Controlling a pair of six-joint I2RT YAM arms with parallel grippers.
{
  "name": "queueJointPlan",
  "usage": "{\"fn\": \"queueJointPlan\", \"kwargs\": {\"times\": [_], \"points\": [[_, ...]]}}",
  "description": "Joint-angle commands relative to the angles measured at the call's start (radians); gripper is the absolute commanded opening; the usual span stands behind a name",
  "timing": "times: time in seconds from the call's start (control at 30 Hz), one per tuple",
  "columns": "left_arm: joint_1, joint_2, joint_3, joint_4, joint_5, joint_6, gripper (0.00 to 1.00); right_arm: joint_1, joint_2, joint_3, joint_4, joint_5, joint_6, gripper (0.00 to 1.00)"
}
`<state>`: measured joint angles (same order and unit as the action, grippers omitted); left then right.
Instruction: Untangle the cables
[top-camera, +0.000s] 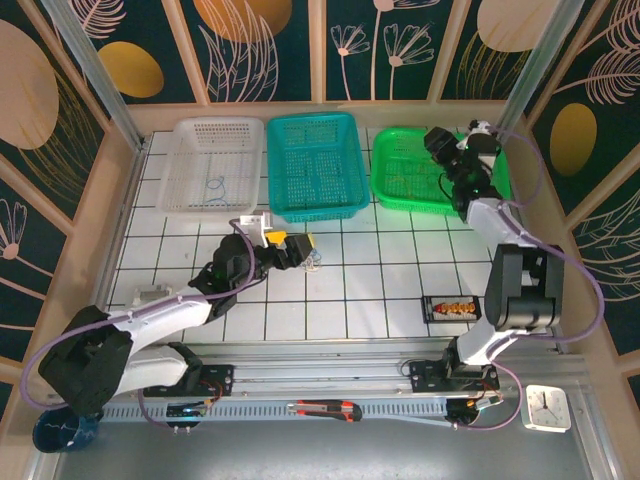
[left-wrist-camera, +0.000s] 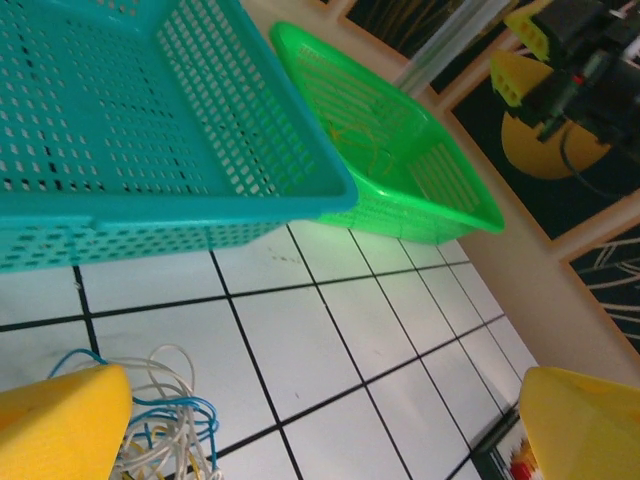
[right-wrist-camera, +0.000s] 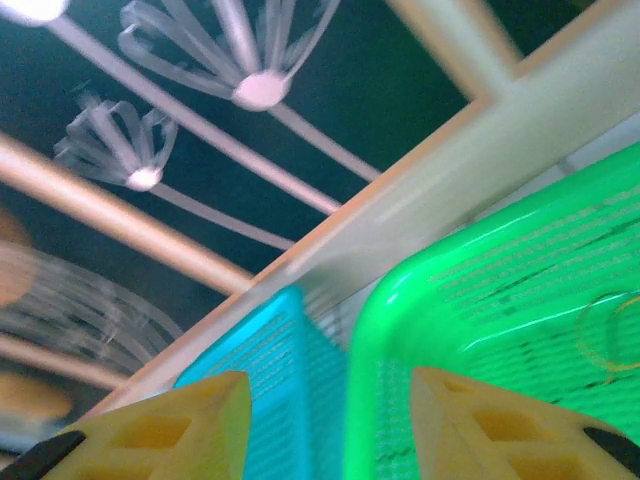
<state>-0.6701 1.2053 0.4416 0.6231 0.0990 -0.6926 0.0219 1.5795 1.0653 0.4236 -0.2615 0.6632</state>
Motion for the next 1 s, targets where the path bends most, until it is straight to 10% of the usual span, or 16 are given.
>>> {"fn": "queueJointPlan", "kwargs": {"times": [0.0, 0.43, 0.97], "points": [[-0.005, -0.038, 0.002, -0.023, -0.084, 0.018, 0.99, 0.089, -0.117, -0.078, 0.090, -0.068, 0.006, 0.46], [0.008, -0.048, 0.008, -0.129, -0.166, -0.095, 0.99, 0.509, -0.262, -0.407, 0.029, 0.021, -0.132, 0.46], [0.181, -0.111, 0.120, -0.293, 0.014, -0.197, 0.99, 0.726, -0.061, -0.401, -0.025, -0.048, -0.285, 0.42]]}}
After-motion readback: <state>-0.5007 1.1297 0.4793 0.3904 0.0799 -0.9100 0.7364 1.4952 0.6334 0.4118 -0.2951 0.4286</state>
